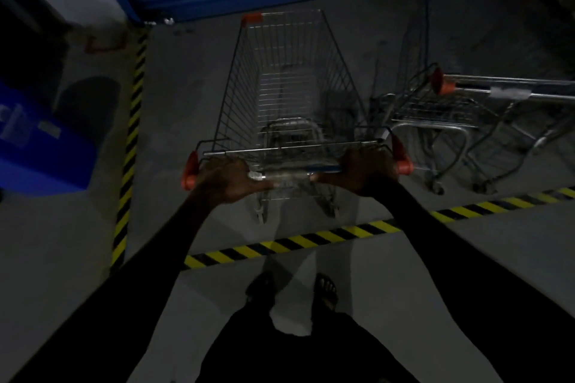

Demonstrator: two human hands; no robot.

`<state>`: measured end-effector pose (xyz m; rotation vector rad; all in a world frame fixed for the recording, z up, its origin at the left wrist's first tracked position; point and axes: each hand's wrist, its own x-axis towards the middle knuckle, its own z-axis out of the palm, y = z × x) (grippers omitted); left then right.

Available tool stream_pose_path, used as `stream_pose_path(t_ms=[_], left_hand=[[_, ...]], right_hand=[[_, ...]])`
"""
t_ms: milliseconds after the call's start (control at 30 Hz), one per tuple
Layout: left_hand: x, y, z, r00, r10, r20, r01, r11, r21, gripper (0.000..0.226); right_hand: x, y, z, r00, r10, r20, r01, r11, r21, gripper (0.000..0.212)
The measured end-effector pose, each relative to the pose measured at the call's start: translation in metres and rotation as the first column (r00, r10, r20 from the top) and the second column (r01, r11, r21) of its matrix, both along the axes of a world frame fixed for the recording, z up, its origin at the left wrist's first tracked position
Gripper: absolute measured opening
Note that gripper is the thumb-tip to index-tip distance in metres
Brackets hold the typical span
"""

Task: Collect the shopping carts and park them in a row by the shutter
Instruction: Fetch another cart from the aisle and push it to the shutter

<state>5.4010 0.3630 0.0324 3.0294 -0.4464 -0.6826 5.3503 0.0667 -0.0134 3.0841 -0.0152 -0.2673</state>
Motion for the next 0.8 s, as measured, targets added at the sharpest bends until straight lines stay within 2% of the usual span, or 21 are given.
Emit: stream_pose_path(t_ms=[100,167,300,367,467,533,600,667,733,800], left_hand=[[0.005,0.001,0.006,0.995,-0.074,0.063,0.072,0.997,0.025,0.074],[0.009,0.010,-0.002,0.996,-0.090,0.018,0.090,0.995,-0.046,0.062],[0.022,0.025,-0.022,0.994,0.016,-0.105,-0.036,0.982,-0.185,0.098],[0.021,0.030,-0.025,0.985,-0.040,-0.168,-0.006,0.965,-0.263,0.096],[0.019,0.037,-0.023,0.990,-0.139,-0.039,0.121,0.948,-0.293,0.088],[0.017,0.036,-0.028,0.975,-0.217,0.056,0.224,0.924,-0.310,0.094],[0.010,0.026,-0.032,0.947,-0.292,0.136,0.321,0.882,-0.344,0.100],[-0.001,0.005,-0.036,0.900,-0.357,0.248,0.429,0.826,-0.366,0.092],[-0.023,-0.023,-0.028,0.834,-0.415,0.363,0.537,0.759,-0.367,0.075],[-0.056,-0.056,-0.011,0.799,-0.461,0.386,0.596,0.695,-0.402,0.059]], right_hand=[[0.007,0.002,-0.009,0.998,-0.058,-0.012,0.058,0.998,0.005,0.099],[0.005,0.007,-0.007,0.998,-0.049,0.049,0.048,0.999,0.011,0.098],[-0.008,0.023,0.004,0.995,-0.095,0.034,0.096,0.995,-0.018,0.093],[-0.015,0.032,0.005,0.989,-0.133,0.056,0.134,0.991,-0.010,0.094],[-0.036,0.046,0.007,0.961,-0.232,0.150,0.215,0.969,0.124,0.084],[-0.060,0.056,0.008,0.938,-0.290,0.188,0.251,0.946,0.207,0.073],[-0.090,0.068,0.015,0.909,-0.383,0.163,0.333,0.904,0.269,0.067],[-0.126,0.081,0.028,0.842,-0.529,0.104,0.477,0.821,0.312,0.064],[-0.171,0.091,0.038,0.748,-0.659,0.071,0.605,0.723,0.335,0.061],[-0.226,0.097,0.043,0.635,-0.770,0.054,0.715,0.613,0.336,0.059]])
